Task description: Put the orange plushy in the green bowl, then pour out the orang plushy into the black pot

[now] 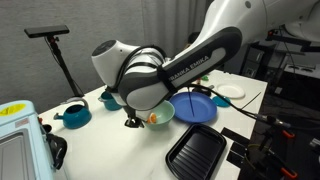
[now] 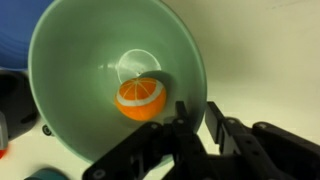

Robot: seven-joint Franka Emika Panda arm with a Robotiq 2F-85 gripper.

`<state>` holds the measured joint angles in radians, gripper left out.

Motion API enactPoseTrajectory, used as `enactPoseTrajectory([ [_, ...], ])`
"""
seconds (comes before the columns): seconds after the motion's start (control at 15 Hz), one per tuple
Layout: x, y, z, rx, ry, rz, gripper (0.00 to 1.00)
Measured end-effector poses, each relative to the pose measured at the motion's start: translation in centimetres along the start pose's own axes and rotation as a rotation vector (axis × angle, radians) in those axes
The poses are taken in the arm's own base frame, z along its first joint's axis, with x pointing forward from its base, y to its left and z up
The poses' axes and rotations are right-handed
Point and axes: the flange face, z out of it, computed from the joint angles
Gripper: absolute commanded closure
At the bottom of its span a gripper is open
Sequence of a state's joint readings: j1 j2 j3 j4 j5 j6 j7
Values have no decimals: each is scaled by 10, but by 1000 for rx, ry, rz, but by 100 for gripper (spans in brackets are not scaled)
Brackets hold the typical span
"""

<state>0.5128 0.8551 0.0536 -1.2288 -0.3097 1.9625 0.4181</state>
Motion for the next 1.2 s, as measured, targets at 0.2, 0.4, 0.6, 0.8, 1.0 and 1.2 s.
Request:
enactPoseTrajectory([
  [0.2, 0, 2, -1, -4, -2, -7, 98],
  [0.4, 3, 5, -6, -1, 8, -28, 98],
  [0.6, 9, 13, -26, 22, 45, -47, 98],
  [0.8, 18, 37, -59, 98, 108, -38, 98],
  [1.0, 26, 72, -99, 227, 199, -14, 98],
  [1.2, 28, 110, -135, 349, 283, 2, 98],
])
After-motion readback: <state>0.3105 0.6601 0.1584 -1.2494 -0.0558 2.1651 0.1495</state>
